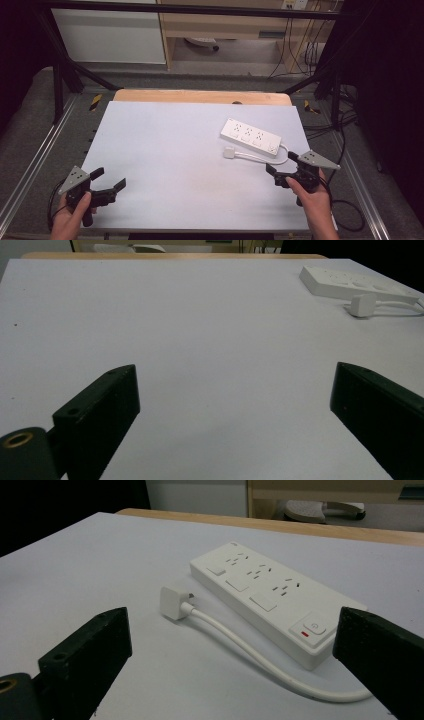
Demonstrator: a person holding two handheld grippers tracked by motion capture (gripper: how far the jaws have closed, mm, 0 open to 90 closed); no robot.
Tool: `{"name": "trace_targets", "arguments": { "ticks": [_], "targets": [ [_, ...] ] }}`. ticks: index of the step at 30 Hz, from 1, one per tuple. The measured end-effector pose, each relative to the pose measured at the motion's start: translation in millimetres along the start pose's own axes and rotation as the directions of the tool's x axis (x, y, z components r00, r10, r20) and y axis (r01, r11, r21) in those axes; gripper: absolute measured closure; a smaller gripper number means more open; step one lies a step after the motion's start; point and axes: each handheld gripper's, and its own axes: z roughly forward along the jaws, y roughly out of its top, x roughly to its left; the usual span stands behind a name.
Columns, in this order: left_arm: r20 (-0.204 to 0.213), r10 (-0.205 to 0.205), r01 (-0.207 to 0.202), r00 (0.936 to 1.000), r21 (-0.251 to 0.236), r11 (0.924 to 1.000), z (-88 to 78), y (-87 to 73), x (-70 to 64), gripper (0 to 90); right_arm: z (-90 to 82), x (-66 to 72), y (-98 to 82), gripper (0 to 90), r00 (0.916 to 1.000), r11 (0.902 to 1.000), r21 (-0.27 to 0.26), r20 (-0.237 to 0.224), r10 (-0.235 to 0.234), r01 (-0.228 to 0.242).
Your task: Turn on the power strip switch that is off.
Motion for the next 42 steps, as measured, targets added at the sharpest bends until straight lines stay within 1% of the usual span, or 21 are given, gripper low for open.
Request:
{"name": "trace_targets", "arguments": {
  "ticks": [5,9,10,13,16,18,20,23,24,26,28,33,36,42],
  "targets": [
    [0.001,-0.001,0.001,1.0,0.001,1.0,0.1,-0.1,-0.4,5.8,5.9,2.2,5.3,2.7,0.9999,0.9999,0.002,-0.005,-0.01,0.01],
    [0.001,0.0,0.0,1.0,0.0,1.0,-0.1,-0.2,-0.3,5.9,10.9,2.6,13.8,3.0,0.9996,0.9996,0.012,-0.014,-0.025,0.026],
    [0.0,0.001,-0.001,1.0,-0.001,1.0,-0.2,-0.2,-0.1,5.9,10.9,2.6,13.8,3.0,0.9996,0.9996,0.012,-0.014,-0.025,0.026],
    [0.0,-0.002,0.002,1.0,0.0,1.0,-0.1,-0.3,0.3,5.9,17.0,0.2,24.2,3.6,0.9996,0.9998,0.014,-0.022,-0.017,0.018],
    [0.001,-0.002,0.002,1.0,-0.001,1.0,0.5,-0.4,-0.1,5.9,20.5,-1.1,29.3,3.9,0.9997,0.9998,0.012,-0.02,-0.014,0.014],
    [0.003,0.001,-0.001,1.0,0.002,1.0,0.7,-0.4,-0.2,6.0,27.7,-3.3,36.5,4.1,0.9997,0.9998,0.014,-0.018,-0.017,0.018],
    [0.003,0.002,-0.002,1.0,0.004,1.0,0.9,-0.5,-0.1,6.0,29.6,-3.7,38.0,4.1,0.9997,0.9997,0.012,-0.016,-0.02,0.02],
    [0.001,0.0,0.0,1.0,0.008,1.0,0.7,-0.7,0.2,5.9,40.4,-4.6,45.5,4.2,0.9996,0.9997,0.013,-0.02,-0.02,0.02],
    [0.001,0.0,0.0,1.0,0.008,1.0,0.7,-0.7,0.2,5.9,40.4,-4.6,45.5,4.2,0.9996,0.9997,0.013,-0.02,-0.02,0.02],
    [0.0,0.001,-0.001,1.0,0.008,1.0,0.8,-0.8,0.4,6.0,48.5,-4.2,50.8,4.6,0.9992,0.9991,0.021,-0.019,-0.036,0.037],
    [0.002,0.0,0.0,1.0,0.009,1.0,0.9,-0.8,0.2,6.0,53.4,-4.1,53.6,5.1,0.9991,0.999,0.016,-0.012,-0.042,0.042],
    [0.001,0.002,-0.002,1.0,0.009,1.0,0.9,-0.9,0.6,5.9,63.7,-3.7,58.9,4.8,0.9981,0.9978,0.025,-0.002,-0.061,0.061],
    [0.004,0.001,-0.001,1.0,0.008,1.0,1.1,-0.9,0.6,5.9,67.6,-4.0,60.2,4.8,0.9982,0.9978,0.028,0.0,-0.061,0.061],
    [0.007,0.002,-0.002,1.0,0.01,0.9999,1.0,-1.0,0.1,5.9,80.8,-9.5,63.9,6.4,0.9991,0.9988,0.025,0.009,-0.042,0.041]
  ]
}}
